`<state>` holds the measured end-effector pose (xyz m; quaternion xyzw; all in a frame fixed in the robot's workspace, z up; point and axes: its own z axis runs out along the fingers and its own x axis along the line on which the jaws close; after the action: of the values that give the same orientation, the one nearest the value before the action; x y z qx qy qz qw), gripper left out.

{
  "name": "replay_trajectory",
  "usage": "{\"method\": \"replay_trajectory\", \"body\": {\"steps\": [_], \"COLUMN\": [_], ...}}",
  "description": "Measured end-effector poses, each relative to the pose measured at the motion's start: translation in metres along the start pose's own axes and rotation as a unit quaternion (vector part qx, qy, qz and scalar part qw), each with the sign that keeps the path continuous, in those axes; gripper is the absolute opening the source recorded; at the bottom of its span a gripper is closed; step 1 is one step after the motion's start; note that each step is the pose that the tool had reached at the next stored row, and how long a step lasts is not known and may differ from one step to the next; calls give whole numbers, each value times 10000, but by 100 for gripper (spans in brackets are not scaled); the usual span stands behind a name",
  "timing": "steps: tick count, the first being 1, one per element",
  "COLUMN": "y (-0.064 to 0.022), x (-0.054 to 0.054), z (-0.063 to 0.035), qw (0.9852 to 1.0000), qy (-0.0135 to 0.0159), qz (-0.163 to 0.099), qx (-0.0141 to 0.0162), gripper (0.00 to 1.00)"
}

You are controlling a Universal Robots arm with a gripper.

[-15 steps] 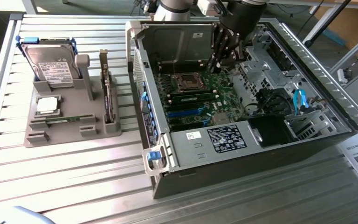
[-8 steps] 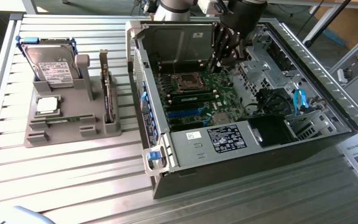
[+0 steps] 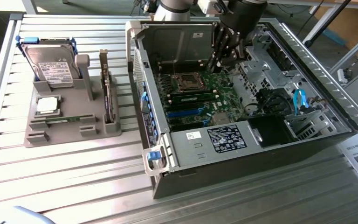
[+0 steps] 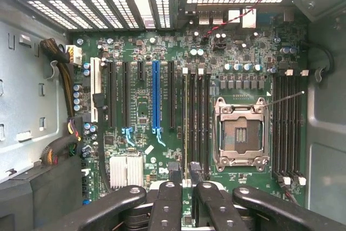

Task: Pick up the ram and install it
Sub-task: 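Insert the ram into the slot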

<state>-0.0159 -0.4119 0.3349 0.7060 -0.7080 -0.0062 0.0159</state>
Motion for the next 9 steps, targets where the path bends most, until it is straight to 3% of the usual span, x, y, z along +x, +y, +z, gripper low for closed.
{"method": "replay_trajectory", "body": {"steps": [9], "y": [1], "x": [1], "z": [-43], "qw": [10000], "qy": [1], "qz": [0], "qx": [0], "gripper": [19]}}
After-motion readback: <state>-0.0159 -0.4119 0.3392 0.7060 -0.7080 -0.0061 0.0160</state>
